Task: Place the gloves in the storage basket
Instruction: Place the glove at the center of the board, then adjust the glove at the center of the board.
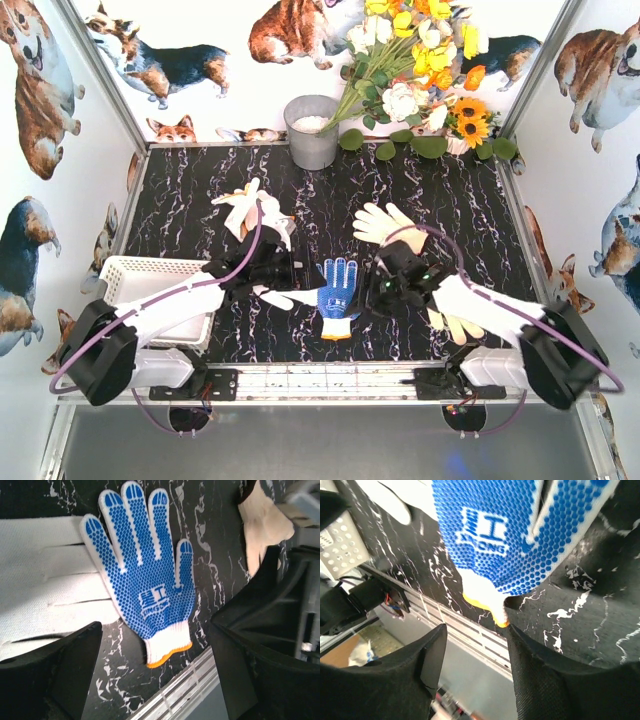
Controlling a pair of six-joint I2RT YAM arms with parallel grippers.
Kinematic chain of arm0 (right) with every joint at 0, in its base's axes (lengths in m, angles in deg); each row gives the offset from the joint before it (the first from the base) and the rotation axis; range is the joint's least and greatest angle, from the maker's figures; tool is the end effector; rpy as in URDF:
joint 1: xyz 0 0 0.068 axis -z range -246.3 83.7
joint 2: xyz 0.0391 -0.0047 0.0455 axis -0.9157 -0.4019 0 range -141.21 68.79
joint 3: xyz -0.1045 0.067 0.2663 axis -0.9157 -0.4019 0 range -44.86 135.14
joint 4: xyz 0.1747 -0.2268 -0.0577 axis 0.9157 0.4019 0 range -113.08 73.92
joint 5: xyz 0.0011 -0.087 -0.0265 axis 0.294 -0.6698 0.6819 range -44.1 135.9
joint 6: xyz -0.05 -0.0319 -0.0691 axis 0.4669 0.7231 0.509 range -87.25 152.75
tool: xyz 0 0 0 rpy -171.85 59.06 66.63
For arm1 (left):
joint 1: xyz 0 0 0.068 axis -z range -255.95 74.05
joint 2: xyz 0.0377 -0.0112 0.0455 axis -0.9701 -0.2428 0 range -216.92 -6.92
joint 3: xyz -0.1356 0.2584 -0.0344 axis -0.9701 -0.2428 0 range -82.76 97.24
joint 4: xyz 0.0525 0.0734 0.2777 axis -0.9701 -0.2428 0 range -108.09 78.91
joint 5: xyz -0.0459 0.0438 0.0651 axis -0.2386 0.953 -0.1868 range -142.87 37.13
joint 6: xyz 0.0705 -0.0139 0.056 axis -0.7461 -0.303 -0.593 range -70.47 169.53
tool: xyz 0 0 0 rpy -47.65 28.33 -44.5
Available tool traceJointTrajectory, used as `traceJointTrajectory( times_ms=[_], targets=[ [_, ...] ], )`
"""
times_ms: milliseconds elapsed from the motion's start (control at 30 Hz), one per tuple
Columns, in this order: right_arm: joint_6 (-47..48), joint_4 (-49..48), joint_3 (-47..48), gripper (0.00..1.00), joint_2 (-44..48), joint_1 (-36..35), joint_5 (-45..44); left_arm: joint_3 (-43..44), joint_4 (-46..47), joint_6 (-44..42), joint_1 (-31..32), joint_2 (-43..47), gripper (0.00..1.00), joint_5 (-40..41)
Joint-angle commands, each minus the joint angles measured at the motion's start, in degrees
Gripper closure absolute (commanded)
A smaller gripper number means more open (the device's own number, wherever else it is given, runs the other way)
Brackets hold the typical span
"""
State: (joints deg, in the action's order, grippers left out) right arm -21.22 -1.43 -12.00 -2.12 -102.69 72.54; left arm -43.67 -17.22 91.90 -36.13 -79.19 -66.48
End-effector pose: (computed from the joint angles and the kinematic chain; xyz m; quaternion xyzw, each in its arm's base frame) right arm 0.1846 0.1814 0.1329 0.0841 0.9374 0.3371 0.0216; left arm 0.2308 -0.2176 0.1869 0.0307 0.8983 -0.3600 0.2499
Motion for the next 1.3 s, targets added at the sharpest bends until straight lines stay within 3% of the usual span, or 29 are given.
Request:
traceJointTrajectory(
  times_ms=[0, 200, 600, 867, 1000, 1267],
  targets=[
    [3.10, 10.83, 5.91, 0.44, 6.26, 0.06, -12.58, 0.89, 6.41, 2.74, 0.55, -1.39, 0.20, 0.33],
    [-2.12, 0.02, 1.22, 0.42, 4.80, 1.05, -12.55, 0.59, 7.80, 2.64, 1.14, -3.94, 0.26, -0.68],
    [-5.65, -10.27, -2.93, 0.52, -2.27, 0.96, -10.35, -1.49, 10.61, 2.70, 1.85, -8.48, 0.48, -6.00],
    [-4.89, -9.92, -0.72, 0.73, -7.20, 0.96, -14.31, 0.54, 8.92, 2.47, 1.94, -9.51, 0.50, -4.45],
    [-5.44, -6.02, -0.29, 1.00, -7.34, 0.96, -17.82, 0.74, 8.77, 2.62, 1.98, -10.14, 0.51, -4.03],
    [-10.75, -0.99, -4.78, 1.00, 0.21, 1.05, -25.03, 5.22, 8.10, 1.92, 2.46, -12.79, 0.57, -1.71]
  ],
)
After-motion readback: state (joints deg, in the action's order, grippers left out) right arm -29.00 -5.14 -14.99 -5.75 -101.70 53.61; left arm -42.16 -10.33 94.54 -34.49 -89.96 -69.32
